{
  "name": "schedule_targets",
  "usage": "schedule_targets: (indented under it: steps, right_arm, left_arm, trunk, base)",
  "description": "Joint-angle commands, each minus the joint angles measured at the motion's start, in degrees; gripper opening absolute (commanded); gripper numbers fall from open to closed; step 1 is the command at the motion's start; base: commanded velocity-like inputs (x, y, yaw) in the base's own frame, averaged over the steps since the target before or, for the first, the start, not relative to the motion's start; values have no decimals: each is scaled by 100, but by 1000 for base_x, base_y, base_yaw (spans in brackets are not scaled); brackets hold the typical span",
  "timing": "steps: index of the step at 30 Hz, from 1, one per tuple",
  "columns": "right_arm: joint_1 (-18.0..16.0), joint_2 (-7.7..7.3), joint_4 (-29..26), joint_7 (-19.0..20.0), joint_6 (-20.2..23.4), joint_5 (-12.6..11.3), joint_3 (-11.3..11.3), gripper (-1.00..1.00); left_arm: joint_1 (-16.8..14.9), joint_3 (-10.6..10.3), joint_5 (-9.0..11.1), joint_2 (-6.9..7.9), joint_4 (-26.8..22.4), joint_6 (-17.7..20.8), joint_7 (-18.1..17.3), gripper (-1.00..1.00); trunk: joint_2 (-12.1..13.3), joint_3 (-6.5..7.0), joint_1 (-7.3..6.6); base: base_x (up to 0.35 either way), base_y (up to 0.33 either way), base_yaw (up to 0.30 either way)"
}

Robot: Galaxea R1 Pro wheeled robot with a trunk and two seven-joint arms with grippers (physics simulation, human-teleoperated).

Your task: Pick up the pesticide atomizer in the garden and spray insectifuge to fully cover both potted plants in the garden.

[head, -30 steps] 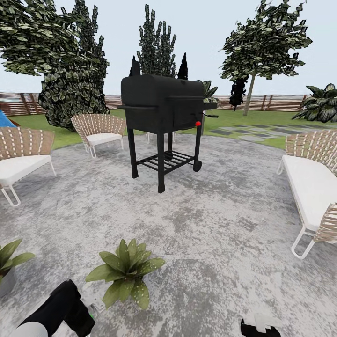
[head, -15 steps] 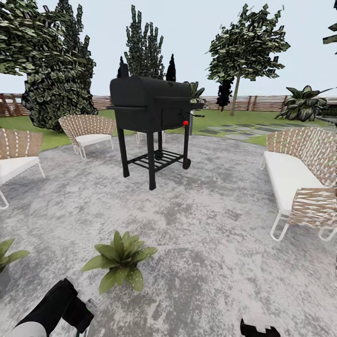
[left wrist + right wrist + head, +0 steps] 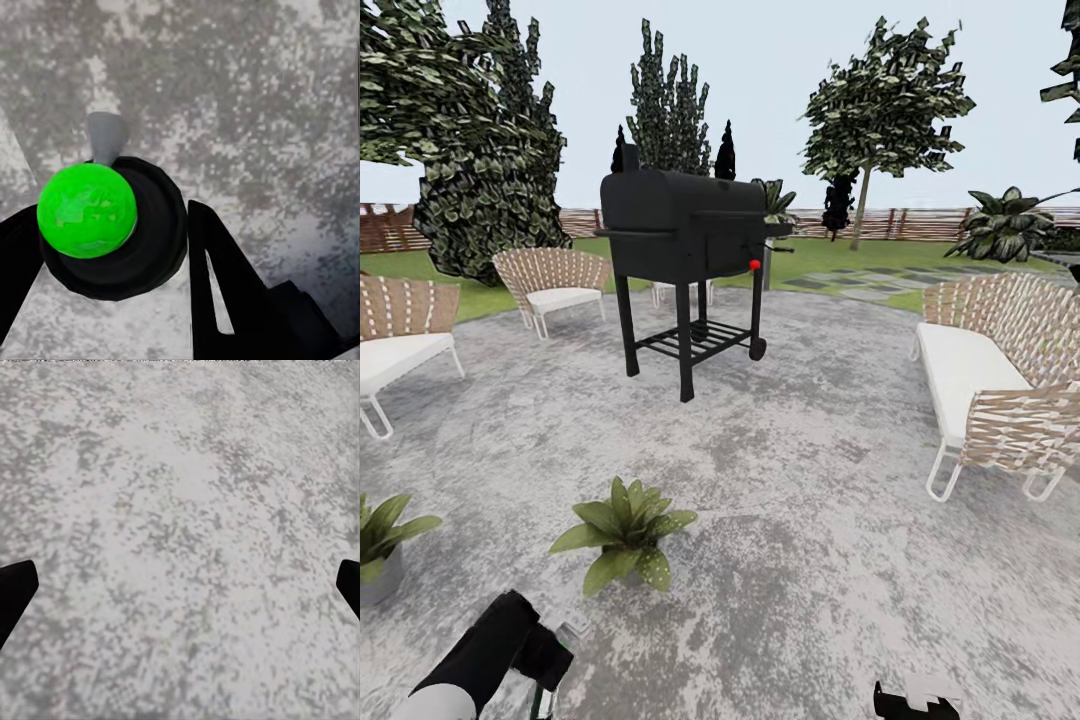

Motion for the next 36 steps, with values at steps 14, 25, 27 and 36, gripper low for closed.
schedule_targets:
  steps: [14,25,27,36]
  right_arm:
    - [-4,1,13,-15,-17,71,-45,100]
    - [-4,-16,12,-6,-19,80,-43,100]
    - [-4,-16,11,-5,-18,80,-44,100]
    - [-4,0,4,-16,-19,63,-45,100]
  left_arm:
    - [-767,-104,66,296,-131,452,-559,-100]
    - [-877,-184,-530,375,-14,565,-789,-100]
    - [-875,-303,-527,374,-9,558,-795,-100]
    - [-858,-428,-532,267,30,553,-795,-100]
  trunk:
    - [-2,-3,-1]
    - [-2,-1,-1]
    - [-2,4,-1]
    - [-2,17,-1]
  base:
    - [-1,0,0]
    - [136,173,-30]
    - [296,177,-242]
    - [151,142,-143]
